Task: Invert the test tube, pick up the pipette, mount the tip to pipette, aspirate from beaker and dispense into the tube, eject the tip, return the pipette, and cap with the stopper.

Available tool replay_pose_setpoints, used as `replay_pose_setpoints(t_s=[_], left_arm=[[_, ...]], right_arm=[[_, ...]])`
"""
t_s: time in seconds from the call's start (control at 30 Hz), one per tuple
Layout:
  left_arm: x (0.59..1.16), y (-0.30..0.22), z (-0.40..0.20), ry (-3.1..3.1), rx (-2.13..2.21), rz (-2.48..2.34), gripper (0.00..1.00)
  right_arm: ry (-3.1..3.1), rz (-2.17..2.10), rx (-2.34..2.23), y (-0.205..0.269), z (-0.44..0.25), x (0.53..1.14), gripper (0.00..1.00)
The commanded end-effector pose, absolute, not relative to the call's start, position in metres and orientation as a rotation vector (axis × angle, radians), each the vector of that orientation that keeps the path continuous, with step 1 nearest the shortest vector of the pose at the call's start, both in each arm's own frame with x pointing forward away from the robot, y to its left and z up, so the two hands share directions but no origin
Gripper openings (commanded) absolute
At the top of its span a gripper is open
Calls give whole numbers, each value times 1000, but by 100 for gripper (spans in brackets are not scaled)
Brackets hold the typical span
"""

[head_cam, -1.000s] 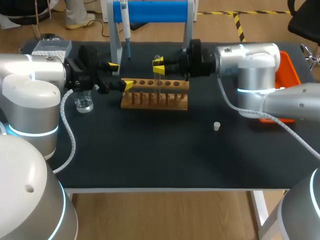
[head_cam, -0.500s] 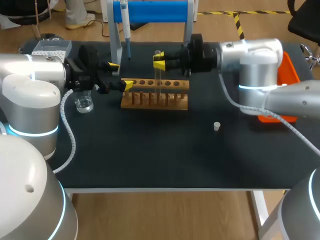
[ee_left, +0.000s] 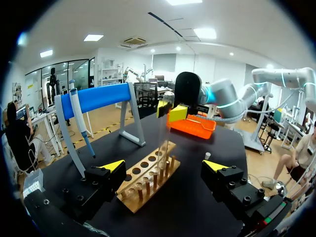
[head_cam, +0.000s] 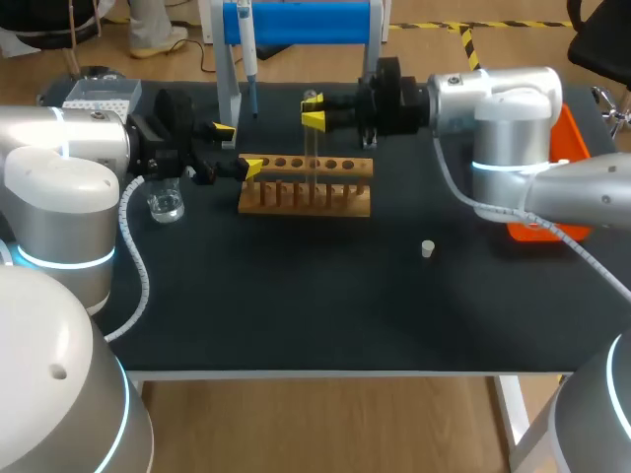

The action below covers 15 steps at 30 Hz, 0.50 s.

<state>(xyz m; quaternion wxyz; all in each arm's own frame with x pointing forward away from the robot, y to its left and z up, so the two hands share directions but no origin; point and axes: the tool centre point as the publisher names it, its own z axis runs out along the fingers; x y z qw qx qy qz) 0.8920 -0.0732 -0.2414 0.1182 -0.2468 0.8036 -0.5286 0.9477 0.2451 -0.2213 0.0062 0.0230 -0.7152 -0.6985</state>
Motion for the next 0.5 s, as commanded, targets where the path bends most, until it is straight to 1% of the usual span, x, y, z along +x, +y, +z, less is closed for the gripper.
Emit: replay_pose_setpoints(t_s=[0.03, 0.5], left_arm=[[892, -73, -241, 2351, -722, -1546, 100], [892, -73, -241, 2351, -722, -1546, 100]], right_arm=[[-2246, -2187, 64, 242, -215, 945, 0], [-2264, -2175, -8, 230, -192, 936, 0]])
